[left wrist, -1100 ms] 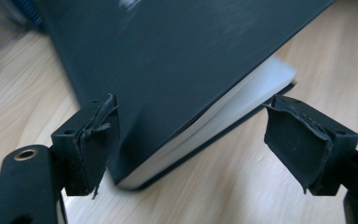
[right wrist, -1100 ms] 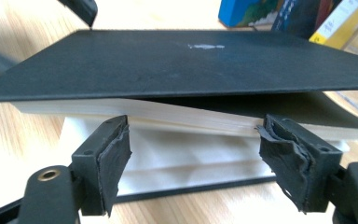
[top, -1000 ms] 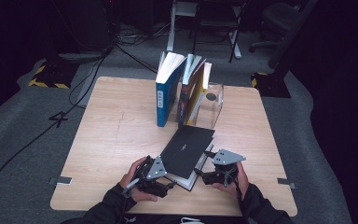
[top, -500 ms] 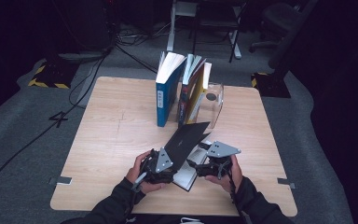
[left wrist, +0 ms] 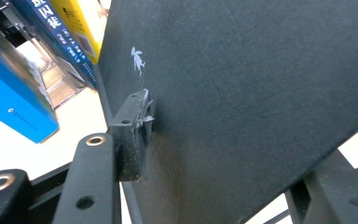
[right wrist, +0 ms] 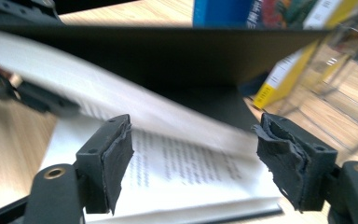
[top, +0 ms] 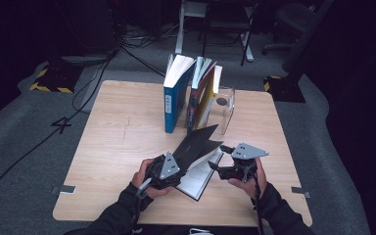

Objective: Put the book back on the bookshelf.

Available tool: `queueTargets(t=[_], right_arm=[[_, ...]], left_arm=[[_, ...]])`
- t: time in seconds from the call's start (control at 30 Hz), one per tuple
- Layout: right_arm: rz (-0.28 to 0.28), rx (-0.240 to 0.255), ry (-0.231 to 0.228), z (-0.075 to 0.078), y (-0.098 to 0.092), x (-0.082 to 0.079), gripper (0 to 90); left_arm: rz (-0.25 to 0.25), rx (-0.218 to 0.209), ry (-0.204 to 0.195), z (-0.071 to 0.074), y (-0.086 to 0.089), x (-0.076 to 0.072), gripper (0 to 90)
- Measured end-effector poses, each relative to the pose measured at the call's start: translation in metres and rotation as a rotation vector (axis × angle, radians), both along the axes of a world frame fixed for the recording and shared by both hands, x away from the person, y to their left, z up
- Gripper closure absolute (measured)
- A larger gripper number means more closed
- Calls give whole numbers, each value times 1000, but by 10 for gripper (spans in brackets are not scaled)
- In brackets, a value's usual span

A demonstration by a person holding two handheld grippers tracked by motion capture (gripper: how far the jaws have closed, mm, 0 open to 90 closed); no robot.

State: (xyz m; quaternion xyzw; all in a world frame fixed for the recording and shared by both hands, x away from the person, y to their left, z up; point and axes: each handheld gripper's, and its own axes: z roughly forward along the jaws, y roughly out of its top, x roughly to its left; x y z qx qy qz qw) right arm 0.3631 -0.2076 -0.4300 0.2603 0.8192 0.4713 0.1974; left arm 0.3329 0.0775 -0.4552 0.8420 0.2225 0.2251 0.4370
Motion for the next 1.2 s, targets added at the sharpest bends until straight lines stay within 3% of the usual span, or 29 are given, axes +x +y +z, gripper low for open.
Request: queueTargets(t=[0.1, 0.2, 0.37, 0.47, 0.6, 0.77, 0.97, 1.2], right_arm=[[34, -9, 3, -3, -19, 6, 270], [38, -19, 36, -8, -29, 12, 266], [43, -54, 72, -16, -39, 18, 248], [40, -69, 69, -18, -42, 18, 251], [54, -62, 76, -19, -47, 18, 259], [88, -38, 39, -15, -55, 15, 354], [130, -18, 3, -13, -49, 17, 327], [134, 6, -34, -8, -36, 24, 314]], left_arm=[[-6, -32, 15, 3, 6, 2, 527], [-19, -70, 32, 4, 12, 5, 539], [-71, -90, 51, 5, 13, 3, 545], [-103, -113, 72, 6, 14, 0, 547], [-149, -133, 95, 6, 14, -3, 551], [-203, -164, 124, 7, 20, -8, 558], [-244, -165, 159, 10, 32, -9, 565], [-233, -178, 156, 9, 46, -4, 563]])
